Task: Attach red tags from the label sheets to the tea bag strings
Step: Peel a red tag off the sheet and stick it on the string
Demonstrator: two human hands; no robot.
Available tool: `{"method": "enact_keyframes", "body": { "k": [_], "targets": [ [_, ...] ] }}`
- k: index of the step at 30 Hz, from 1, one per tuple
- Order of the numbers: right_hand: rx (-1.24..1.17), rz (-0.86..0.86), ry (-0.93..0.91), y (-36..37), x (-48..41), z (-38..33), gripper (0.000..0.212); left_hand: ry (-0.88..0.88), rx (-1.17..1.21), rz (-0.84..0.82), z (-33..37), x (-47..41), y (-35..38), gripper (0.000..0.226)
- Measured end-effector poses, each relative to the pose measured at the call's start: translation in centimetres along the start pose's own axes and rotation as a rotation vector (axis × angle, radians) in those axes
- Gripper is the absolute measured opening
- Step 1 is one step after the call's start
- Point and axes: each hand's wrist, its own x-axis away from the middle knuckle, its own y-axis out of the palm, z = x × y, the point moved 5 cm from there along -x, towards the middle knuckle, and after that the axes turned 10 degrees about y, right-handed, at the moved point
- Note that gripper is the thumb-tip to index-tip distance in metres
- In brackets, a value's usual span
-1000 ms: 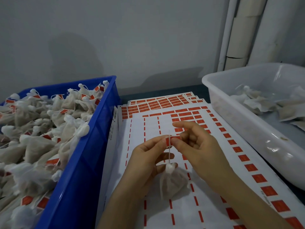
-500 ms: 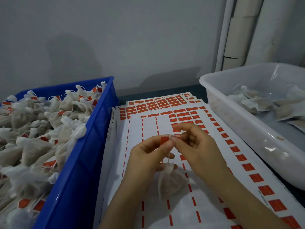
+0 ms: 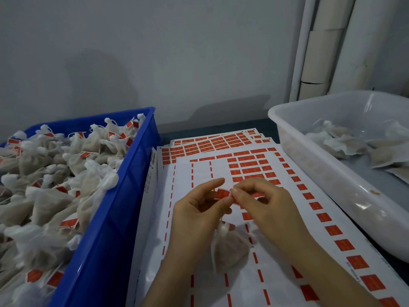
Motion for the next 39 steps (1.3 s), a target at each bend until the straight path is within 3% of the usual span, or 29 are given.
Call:
{"method": "enact_keyframes", "body": {
  "k": [12, 19, 22, 31, 39],
  "targets": [
    [-0.002, 0.033, 0.009, -0.1, 0.1, 0.2, 0.013, -0.001, -0.046, -0.009, 0.0, 0.0, 0.2, 0.034],
    [-0.011, 0.083, 0.009, 0.1, 0.1, 0.4, 0.012, -0.047, -0.072, 0.113, -0.7, -0.1, 0.2, 0.045],
    [-0.051, 0.1, 0.014, 0.3, 0.2, 0.5, 0.011, -0.052, -0.038, 0.129, -1.0, 0.1, 0.3, 0.036],
    [-0.19, 0.073, 0.037, 0.7, 0.1, 0.9, 0.011, 0.205, -0.122, 0.141, 0.6, 0.8, 0.3, 0.008],
    [-0.22, 0.098, 0.055, 0.6, 0.1, 0.9, 0.007, 0.43, -0.286, 0.2, 2.3, 1.3, 0.0, 0.025]
  ]
}}
